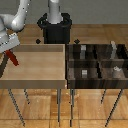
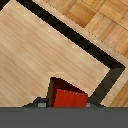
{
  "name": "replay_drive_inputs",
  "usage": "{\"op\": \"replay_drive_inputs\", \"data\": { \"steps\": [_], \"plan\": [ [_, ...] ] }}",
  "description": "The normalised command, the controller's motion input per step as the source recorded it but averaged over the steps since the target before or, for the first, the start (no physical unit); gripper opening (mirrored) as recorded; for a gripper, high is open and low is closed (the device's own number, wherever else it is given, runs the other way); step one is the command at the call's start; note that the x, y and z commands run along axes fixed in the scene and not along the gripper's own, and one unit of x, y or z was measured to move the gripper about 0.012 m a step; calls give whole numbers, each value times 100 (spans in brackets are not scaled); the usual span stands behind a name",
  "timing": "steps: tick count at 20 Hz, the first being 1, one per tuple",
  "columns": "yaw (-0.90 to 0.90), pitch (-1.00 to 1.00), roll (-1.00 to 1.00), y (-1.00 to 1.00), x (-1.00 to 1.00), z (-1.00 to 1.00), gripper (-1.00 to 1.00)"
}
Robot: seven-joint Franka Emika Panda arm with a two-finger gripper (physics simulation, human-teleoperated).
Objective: Place the box of cereal into the appropriate compartment.
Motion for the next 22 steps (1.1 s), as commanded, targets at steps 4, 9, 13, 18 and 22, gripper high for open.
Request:
{"op": "replay_drive_inputs", "data": {
  "steps": [4,9,13,18,22],
  "plan": [
    [0,0,0,0,0,100,-100],
    [0,0,0,20,0,40,-100],
    [0,0,0,100,0,0,-100],
    [0,0,0,100,0,0,-100],
    [0,0,0,50,-25,0,-100]
  ]
}}
